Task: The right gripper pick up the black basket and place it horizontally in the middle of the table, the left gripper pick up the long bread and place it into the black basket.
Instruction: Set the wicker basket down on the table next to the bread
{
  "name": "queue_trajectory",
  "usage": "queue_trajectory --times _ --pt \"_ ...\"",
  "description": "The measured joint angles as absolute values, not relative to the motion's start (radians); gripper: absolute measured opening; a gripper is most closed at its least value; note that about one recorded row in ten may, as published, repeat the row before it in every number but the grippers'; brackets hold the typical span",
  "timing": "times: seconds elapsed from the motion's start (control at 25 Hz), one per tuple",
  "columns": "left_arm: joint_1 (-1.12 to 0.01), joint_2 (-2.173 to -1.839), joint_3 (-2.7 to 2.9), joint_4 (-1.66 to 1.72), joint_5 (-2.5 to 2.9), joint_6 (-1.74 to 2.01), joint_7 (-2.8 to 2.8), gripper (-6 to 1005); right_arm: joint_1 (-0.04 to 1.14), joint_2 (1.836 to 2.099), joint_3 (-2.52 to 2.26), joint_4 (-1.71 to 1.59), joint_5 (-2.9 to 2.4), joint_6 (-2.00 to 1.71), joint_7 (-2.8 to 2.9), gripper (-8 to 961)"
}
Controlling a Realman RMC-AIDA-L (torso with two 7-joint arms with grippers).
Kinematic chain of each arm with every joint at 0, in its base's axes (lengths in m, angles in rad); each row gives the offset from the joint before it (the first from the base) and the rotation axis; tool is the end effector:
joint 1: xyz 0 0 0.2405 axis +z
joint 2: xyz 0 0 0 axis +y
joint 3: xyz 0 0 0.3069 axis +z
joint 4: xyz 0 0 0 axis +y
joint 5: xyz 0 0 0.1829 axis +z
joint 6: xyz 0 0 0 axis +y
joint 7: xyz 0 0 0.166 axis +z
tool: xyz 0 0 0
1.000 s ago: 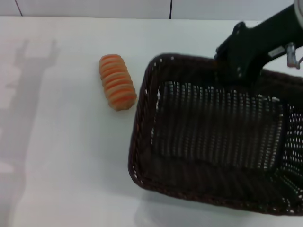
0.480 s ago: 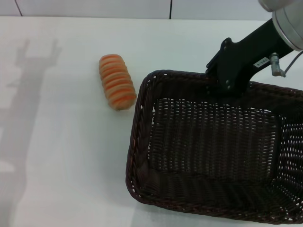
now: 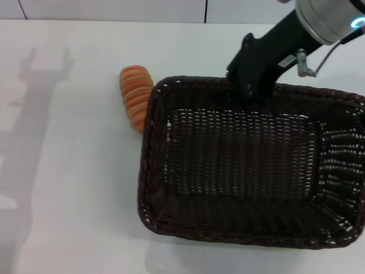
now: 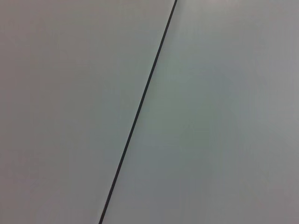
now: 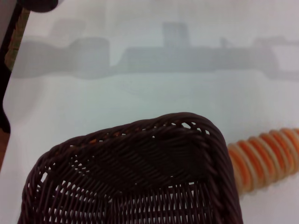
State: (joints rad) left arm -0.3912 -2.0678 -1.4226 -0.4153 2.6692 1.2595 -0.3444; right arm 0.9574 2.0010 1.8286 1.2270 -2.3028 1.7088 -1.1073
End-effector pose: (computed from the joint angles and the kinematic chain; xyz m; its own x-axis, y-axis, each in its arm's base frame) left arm -0.3057 0.3762 0.0528 0.4179 -0.3893 0.8209 0.8631 -0.1117 -0.4924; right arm 0.1061 0.3958 -0.0343 0.9706 0.0399 0.2374 0.0546 -0.9970 -0.0556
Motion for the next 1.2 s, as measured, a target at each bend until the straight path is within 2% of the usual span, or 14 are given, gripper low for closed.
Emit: queue_trajectory --times 0.48,0.76,1.08,1.2 --pt "-0.387 -2.067 -1.42 -0.416 2.675 1.278 -0.352 851 1.043 2.037 1.734 1.121 -2.314 1.577 -1.085 166" --pt "-0.374 -2.067 -1.397 -0.416 2.675 1.313 -0.353 851 1.048 2.057 1.623 1.107 -2.387 1.53 -1.009 180" --pt "-0.361 -2.068 -1.394 -0.416 2.675 1.336 -0.358 850 1.026 2.059 1.603 1.13 -2.404 1.499 -0.974 218" --pt "-0.36 -2.068 -1.394 -0.416 2.675 1.338 -0.361 850 1.01 2.056 1.605 1.167 -2.421 1.496 -0.956 352"
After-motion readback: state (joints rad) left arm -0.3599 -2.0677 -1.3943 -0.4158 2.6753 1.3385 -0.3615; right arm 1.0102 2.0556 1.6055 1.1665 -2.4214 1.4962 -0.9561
